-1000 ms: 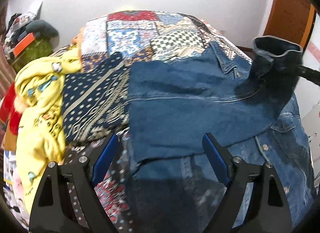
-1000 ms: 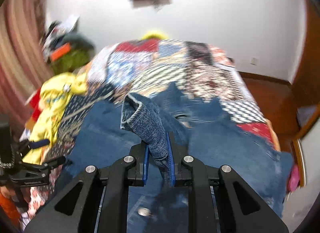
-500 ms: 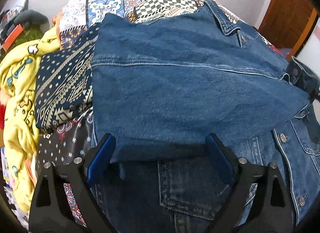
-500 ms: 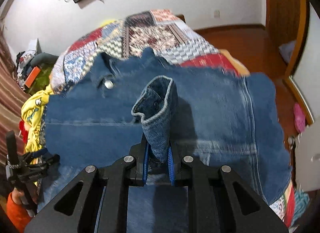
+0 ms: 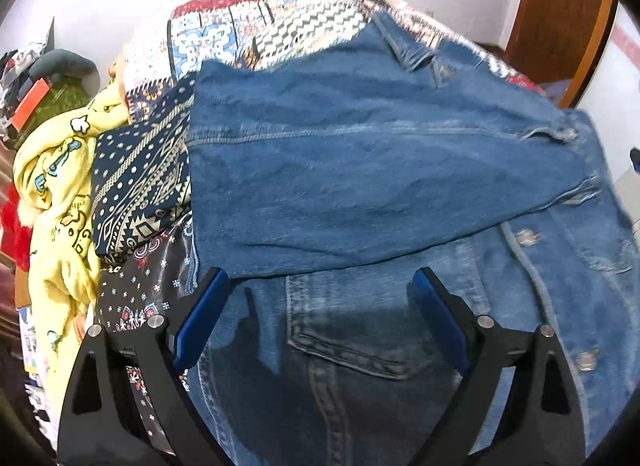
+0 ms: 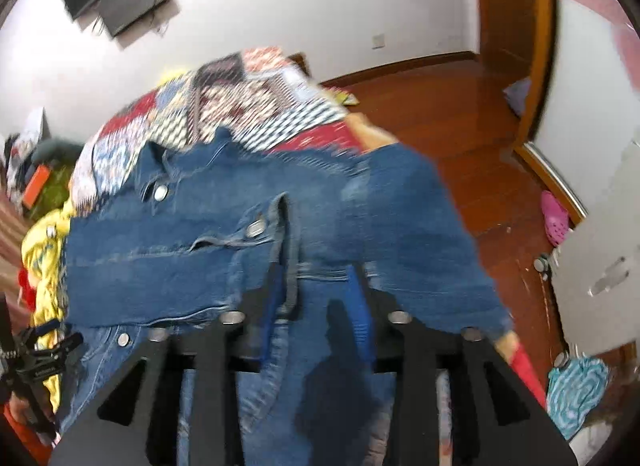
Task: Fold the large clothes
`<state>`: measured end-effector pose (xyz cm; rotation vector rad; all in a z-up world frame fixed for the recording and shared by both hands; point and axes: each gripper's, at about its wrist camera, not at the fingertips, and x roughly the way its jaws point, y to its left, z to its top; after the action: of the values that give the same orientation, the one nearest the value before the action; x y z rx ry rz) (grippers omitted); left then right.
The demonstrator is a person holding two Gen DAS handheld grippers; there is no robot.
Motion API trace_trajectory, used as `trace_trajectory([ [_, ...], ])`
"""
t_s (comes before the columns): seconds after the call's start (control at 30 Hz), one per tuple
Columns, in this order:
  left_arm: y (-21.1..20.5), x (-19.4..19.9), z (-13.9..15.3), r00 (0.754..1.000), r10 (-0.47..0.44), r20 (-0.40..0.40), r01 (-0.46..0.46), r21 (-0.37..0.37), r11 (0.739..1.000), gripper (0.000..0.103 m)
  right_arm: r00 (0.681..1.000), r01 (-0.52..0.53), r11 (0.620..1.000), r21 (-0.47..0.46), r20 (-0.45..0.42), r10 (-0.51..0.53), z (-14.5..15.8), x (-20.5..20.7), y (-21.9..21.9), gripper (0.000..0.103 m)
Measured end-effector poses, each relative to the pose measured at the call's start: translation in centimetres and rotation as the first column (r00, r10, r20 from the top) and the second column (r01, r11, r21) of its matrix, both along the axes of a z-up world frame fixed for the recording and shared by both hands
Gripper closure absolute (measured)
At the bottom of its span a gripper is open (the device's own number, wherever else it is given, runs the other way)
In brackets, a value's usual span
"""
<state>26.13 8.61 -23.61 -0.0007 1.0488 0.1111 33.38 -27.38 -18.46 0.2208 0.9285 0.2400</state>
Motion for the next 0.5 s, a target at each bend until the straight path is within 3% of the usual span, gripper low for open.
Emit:
trace_trajectory([
  [0.1,-0.4,-0.2,1.5,0.999,0.004,0.039,-0.003,-0.029,1.0,0.01,0.997,0.078,0.997,0.006,0.017,-0.078,0.3,-0.8,-3.1,0.042],
  [0.17,-0.6,-0.5,2.6,0.998,0.008,0.064,-0.005,-0.048,0.999,0.01,0.992,0.123,0.992,0.021,0.003,-0.123,0.0,-1.2,-4.9,0.038],
  [0.33,-1.4,-1.2,4.6,0.994,0.003,0.111,0.007,-0.095,0.995,0.01,0.97,0.212,0.968,0.134,-0.147,-0.192,-3.5,-1.6,-8.7,0.038],
  [0.5,-1.9,-2.0,5.3,0.993,-0.001,0.121,0.015,-0.116,0.993,0.01,0.923,0.301,0.915,0.269,-0.325,-0.208,-8.9,-1.0,-11.1,0.038],
])
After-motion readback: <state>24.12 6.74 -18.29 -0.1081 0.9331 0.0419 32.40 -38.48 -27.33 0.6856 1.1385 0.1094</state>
